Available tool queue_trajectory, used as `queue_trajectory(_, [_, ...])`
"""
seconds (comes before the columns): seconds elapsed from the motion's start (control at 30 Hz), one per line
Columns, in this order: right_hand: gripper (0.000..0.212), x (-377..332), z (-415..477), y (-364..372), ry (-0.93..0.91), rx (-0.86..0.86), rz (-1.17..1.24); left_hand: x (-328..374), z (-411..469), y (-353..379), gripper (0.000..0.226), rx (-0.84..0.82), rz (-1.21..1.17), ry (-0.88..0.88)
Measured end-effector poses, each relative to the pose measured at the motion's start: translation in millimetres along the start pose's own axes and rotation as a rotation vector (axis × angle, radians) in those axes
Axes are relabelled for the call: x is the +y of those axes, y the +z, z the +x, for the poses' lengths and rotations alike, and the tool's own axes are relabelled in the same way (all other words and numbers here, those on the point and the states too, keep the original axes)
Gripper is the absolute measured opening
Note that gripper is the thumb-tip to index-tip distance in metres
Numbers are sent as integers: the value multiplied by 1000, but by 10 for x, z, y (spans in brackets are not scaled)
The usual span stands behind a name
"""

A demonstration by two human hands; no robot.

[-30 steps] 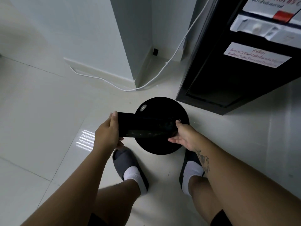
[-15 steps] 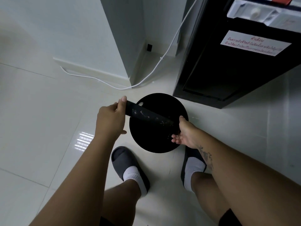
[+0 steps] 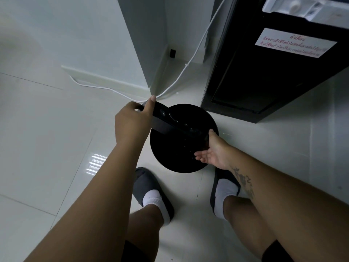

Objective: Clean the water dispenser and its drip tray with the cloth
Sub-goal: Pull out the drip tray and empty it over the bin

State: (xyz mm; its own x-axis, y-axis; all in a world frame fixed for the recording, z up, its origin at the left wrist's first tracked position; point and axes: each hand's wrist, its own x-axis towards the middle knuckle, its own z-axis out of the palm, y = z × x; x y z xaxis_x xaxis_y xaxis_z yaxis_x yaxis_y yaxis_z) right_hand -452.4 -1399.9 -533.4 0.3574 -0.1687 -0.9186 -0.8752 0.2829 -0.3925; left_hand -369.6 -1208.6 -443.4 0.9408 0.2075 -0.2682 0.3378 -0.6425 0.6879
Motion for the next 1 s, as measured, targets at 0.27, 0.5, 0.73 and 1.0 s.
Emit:
queue_trajectory(0.27, [61,-36,-84,-175,-77,9,-43,-26,-1,13,85,-75,62,-19])
queue_trajectory(0.5, [72,-28,-21,-199,-101,59,-95,24,16,-8,80,-88,90,66])
queue_trajectory(0.73, [76,-53,-101,-160,-104,-7,-11,-75,25,-11,90,-29,29,-2])
queue_trajectory(1.0, [62,-66,-115,-63,-69,40,180,-185,47,29,59,-117,-70,-194])
